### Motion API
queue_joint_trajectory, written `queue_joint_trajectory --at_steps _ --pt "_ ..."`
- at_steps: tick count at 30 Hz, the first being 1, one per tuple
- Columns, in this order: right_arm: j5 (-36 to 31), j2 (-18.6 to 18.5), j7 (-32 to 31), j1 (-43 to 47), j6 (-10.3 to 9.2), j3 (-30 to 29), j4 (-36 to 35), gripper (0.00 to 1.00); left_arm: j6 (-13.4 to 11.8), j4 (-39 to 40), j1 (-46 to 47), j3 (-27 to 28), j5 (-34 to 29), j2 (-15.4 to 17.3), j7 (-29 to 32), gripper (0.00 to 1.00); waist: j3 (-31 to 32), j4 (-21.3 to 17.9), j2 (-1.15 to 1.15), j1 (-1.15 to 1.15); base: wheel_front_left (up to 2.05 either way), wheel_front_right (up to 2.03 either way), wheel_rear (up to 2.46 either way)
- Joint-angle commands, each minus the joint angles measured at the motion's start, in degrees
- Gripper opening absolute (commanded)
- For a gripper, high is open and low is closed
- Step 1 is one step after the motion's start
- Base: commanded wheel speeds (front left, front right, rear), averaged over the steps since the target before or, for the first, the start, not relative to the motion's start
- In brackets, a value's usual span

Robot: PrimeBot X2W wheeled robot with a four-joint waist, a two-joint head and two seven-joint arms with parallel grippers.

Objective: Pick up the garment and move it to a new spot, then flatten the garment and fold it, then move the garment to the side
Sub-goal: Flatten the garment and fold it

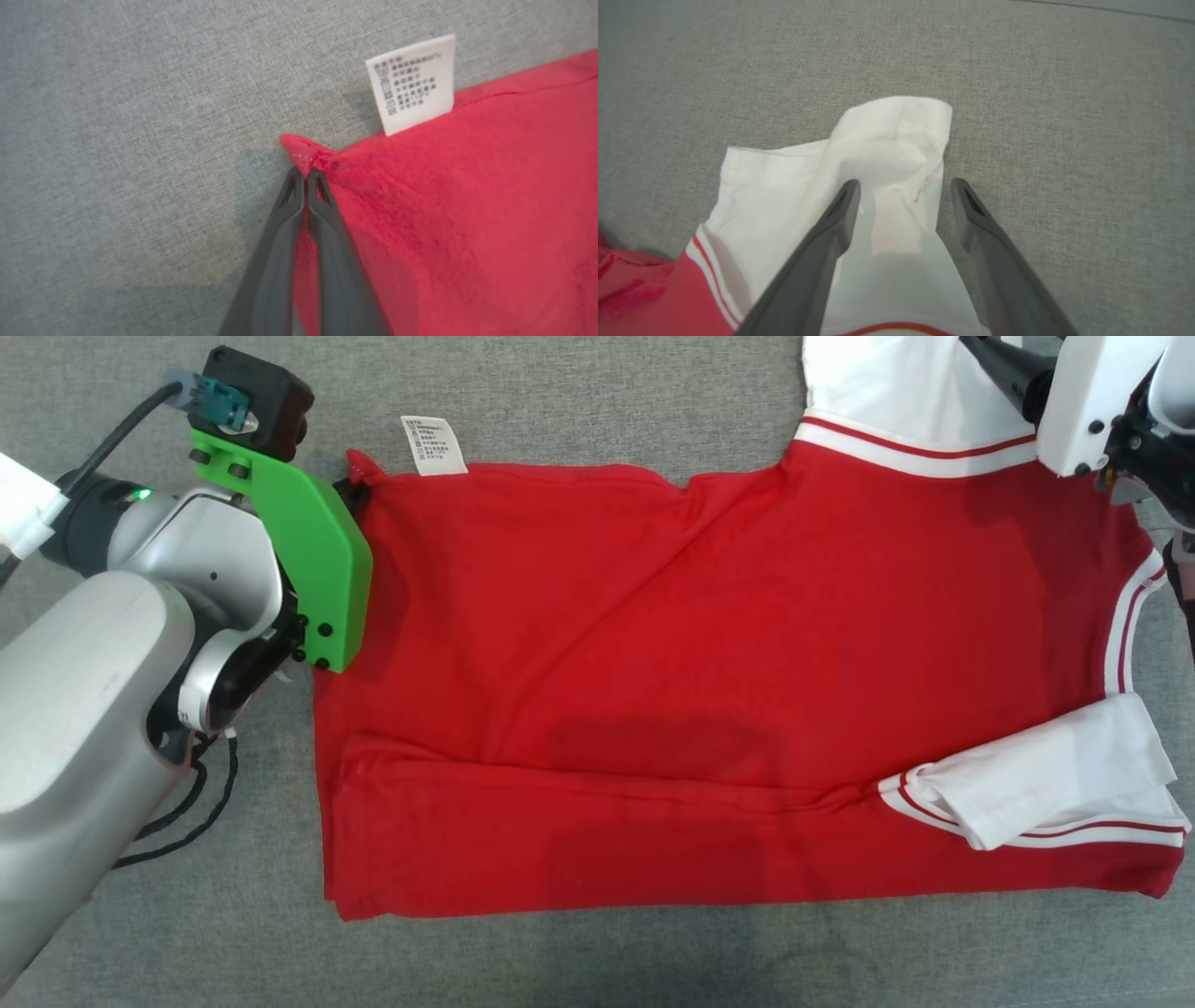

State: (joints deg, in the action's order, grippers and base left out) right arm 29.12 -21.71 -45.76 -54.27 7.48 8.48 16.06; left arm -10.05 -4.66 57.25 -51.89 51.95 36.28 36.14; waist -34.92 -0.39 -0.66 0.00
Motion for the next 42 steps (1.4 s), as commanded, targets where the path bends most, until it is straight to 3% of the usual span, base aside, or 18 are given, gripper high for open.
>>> queue_joint_trajectory --at_steps 1,8,9,10,11,20,32,36,42 --pt "-0.4 -0.1 0.5 -1.2 0.03 -0.1 0.5 1.0 0.7 0.2 -1.0 -1.1 0.1 -0.9 -0.1 0.0 -0.3 0.6 0.66 0.0 0.0 0.0 0.0" --pt "-3.9 -0.4 2.5 -3.8 0.03 -1.2 4.5 1.0 0.2 2.1 -1.1 -0.1 -0.2 -0.9 -2.3 0.0 -0.8 2.6 0.66 0.0 0.0 0.0 0.0" --pt "-4.2 -0.2 2.7 -3.9 0.03 -1.2 5.3 0.96 0.0 2.2 -1.1 0.0 -0.3 -1.0 -2.6 0.0 -0.8 2.9 0.66 0.0 0.0 0.0 0.0" --pt "-4.5 0.1 3.1 -4.2 0.03 -0.9 5.9 0.44 -0.1 2.1 -1.1 0.1 -0.3 -1.2 -2.9 0.0 -0.8 3.0 0.66 0.0 0.0 0.0 0.0" --pt "-4.6 0.2 3.8 -4.5 0.03 -0.5 6.2 0.0 -0.2 2.0 -1.1 0.3 -0.3 -1.4 -3.1 0.0 -0.8 3.2 0.66 0.0 0.0 0.0 0.0" --pt "0.7 -1.5 12.1 -4.3 0.02 0.4 5.3 0.0 -1.6 1.7 -2.5 2.5 0.2 -0.3 -7.1 0.0 1.4 2.2 0.66 0.0 0.0 0.0 0.0" --pt "11.8 -7.7 18.5 3.6 0.02 2.5 -2.6 0.0 -4.1 5.5 -7.5 4.1 0.8 3.7 -9.7 0.0 5.5 0.1 0.66 0.0 0.0 0.0 0.0" --pt "15.5 -9.3 18.6 7.8 0.02 4.1 -7.0 0.0 -4.9 8.1 -10.1 3.5 0.5 4.9 -10.3 0.0 7.8 -0.5 0.66 0.0 0.0 0.0 0.0" --pt "19.9 -13.1 15.7 16.6 0.02 3.5 -16.0 0.0 -7.4 15.9 -16.2 3.4 0.7 9.8 -11.1 0.0 11.1 -2.3 0.66 0.0 0.0 0.0 0.0"
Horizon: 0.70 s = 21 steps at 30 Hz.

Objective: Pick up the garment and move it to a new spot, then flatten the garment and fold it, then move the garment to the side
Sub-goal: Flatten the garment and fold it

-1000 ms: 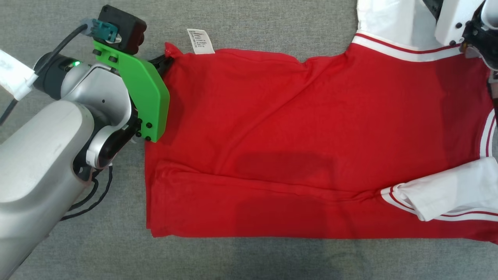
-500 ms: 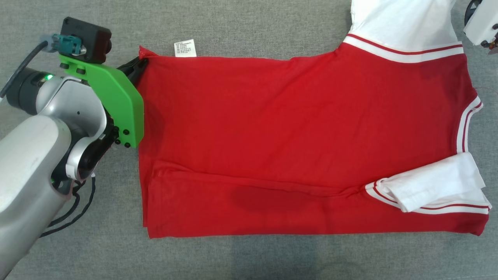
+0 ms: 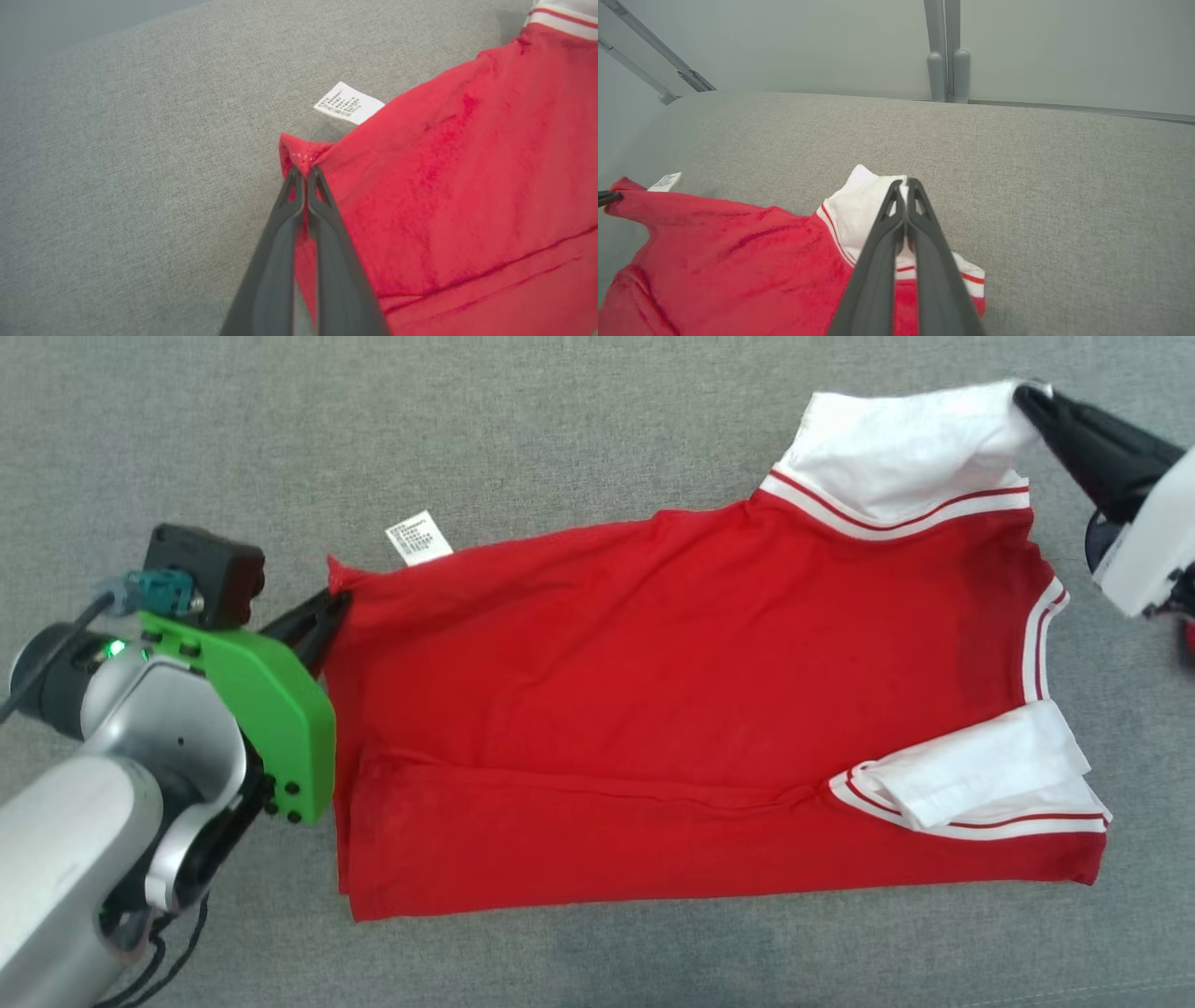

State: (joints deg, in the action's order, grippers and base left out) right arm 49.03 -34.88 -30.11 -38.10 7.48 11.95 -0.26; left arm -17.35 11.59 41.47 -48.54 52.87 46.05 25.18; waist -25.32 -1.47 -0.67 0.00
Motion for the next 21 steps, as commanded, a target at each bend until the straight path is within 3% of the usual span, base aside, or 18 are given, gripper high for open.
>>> queue_joint_trajectory --at_steps 1,7,13,21 --pt "1.0 -0.4 -0.6 2.4 0.03 -0.4 -1.6 0.0 -0.7 1.2 -1.7 -0.1 -0.3 0.9 -0.3 0.0 1.9 -1.5 0.67 0.0 0.0 0.0 0.0" --pt "5.4 -1.1 -2.8 15.2 0.02 -5.6 -10.2 0.0 -5.2 9.8 -9.6 -0.2 0.5 5.0 -2.3 0.0 3.8 -3.5 0.67 0.0 0.0 0.0 0.0" --pt "7.0 1.5 -2.2 29.2 0.03 -13.1 -17.1 0.0 -9.5 14.7 -16.1 1.4 2.6 7.8 -5.3 0.0 4.5 -4.5 0.67 0.0 0.0 0.0 0.0" --pt "6.9 5.1 -2.0 38.1 0.03 -15.0 -22.5 0.0 -10.9 16.1 -20.6 2.0 4.2 9.5 -7.8 0.0 4.0 -5.8 0.67 0.0 0.0 0.0 0.0"
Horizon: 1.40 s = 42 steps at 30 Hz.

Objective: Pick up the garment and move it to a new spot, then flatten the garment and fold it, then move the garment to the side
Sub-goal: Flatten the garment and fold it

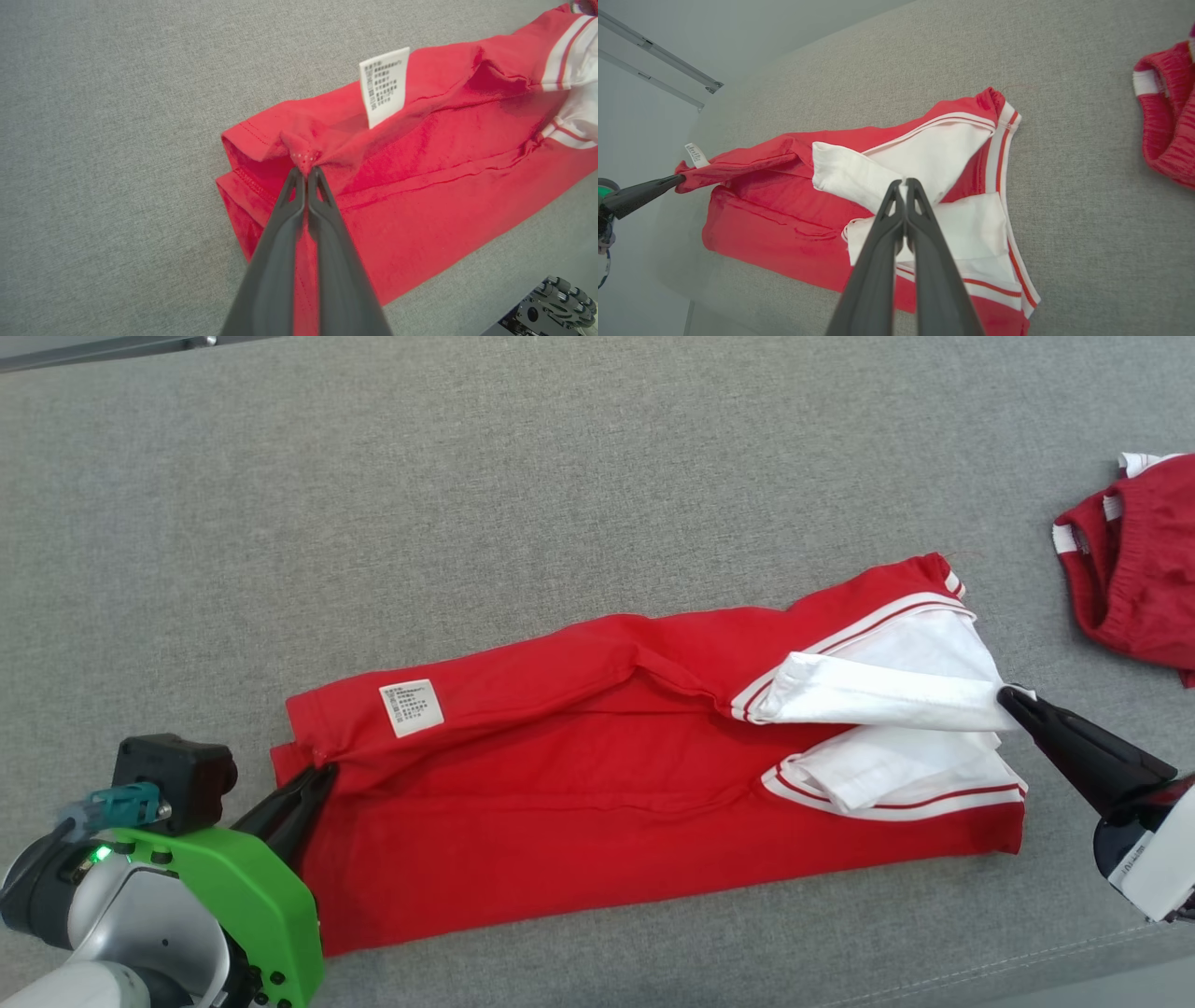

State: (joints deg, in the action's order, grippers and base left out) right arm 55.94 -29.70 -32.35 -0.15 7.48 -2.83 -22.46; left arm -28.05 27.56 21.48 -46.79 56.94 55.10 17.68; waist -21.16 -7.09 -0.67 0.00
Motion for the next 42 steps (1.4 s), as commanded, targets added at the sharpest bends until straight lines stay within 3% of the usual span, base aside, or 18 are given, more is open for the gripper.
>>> queue_joint_trajectory --at_steps 1,10,21,30,31,32,33,34,35,42 --pt "-0.1 0.3 0.4 0.8 0.03 -0.4 -0.8 0.0 -0.4 0.2 -1.2 0.4 0.4 0.6 -0.7 0.0 -0.2 -0.4 0.67 0.0 0.0 0.0 0.0" --pt "0.6 2.0 -1.6 5.1 0.03 -3.1 -4.4 0.0 -1.5 1.8 -3.9 3.0 2.5 2.4 -3.6 0.0 0.0 -0.8 0.67 0.0 0.0 0.0 0.0" --pt "-0.3 3.2 -4.8 9.2 0.03 -1.7 -1.6 0.0 1.2 -3.1 -7.0 1.5 4.5 1.3 -4.6 0.0 -0.3 -0.6 0.67 0.0 0.0 0.0 0.0" --pt "-1.7 3.0 -6.2 6.2 0.03 -1.7 -0.3 0.0 2.2 -2.7 -5.1 0.9 3.9 -0.3 -4.3 0.0 0.0 -0.7 0.67 0.0 0.0 0.0 0.0" --pt "-1.9 3.2 -6.6 5.3 0.03 -1.4 0.1 0.0 2.0 -3.0 -4.7 0.9 3.6 -0.5 -4.3 0.04 0.1 -0.7 0.67 0.0 0.0 0.0 0.0" --pt "-1.8 3.5 -7.2 4.4 0.03 -0.9 0.8 0.0 1.9 -3.3 -4.6 0.8 3.4 -0.7 -4.1 0.27 0.2 -0.7 0.67 0.0 0.0 0.0 0.0" --pt "-1.7 3.7 -7.8 3.2 0.03 -0.5 1.8 0.0 1.8 -3.6 -4.4 0.6 3.4 -1.0 -3.9 0.57 0.2 -0.9 0.67 0.0 0.0 0.0 0.0" --pt "-2.1 3.8 -8.3 1.9 0.03 -0.3 3.0 0.0 1.8 -3.7 -4.4 0.5 3.4 -1.3 -3.8 0.95 0.3 -1.0 0.67 0.0 0.0 0.0 0.0" --pt "-2.5 4.0 -8.8 0.6 0.03 0.0 4.3 0.0 1.9 -3.9 -4.3 0.1 3.2 -1.4 -3.6 1.0 0.4 -1.1 0.67 0.0 0.0 0.0 0.0" --pt "-5.8 6.6 -12.8 -7.9 0.03 2.4 12.9 0.0 1.6 -4.5 -3.7 -0.6 1.9 -3.3 -4.2 1.0 0.8 0.0 0.67 0.0 0.0 0.0 0.0"
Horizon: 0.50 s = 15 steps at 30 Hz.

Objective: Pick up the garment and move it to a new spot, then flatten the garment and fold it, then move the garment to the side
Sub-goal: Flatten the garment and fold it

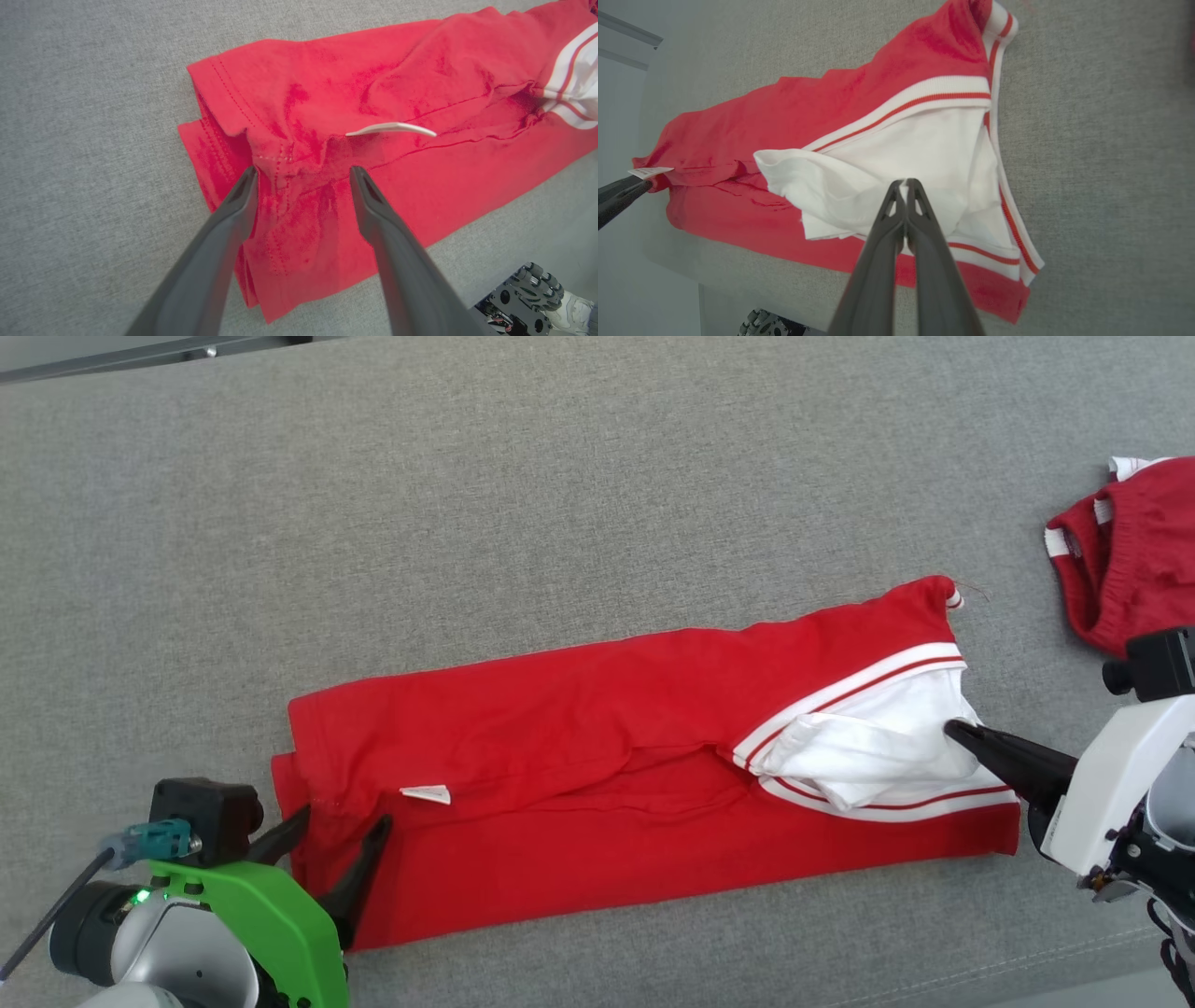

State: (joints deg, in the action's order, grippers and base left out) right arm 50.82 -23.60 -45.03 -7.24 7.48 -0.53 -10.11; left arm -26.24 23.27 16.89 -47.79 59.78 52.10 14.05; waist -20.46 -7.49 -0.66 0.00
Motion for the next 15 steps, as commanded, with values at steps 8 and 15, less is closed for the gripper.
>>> queue_joint_trajectory --at_steps 8,15 --pt "-5.8 1.2 1.0 -3.4 0.03 0.8 3.5 0.55 -2.7 -0.2 -0.3 2.3 -2.4 -2.6 -6.2 1.0 1.0 2.0 0.66 0.0 0.0 0.0 0.0" --pt "-11.6 0.9 7.9 -3.8 0.03 -0.4 5.5 1.0 -6.5 0.0 -3.5 4.4 -4.4 -3.3 -12.0 1.0 3.0 2.6 0.66 0.0 0.0 0.0 0.0"
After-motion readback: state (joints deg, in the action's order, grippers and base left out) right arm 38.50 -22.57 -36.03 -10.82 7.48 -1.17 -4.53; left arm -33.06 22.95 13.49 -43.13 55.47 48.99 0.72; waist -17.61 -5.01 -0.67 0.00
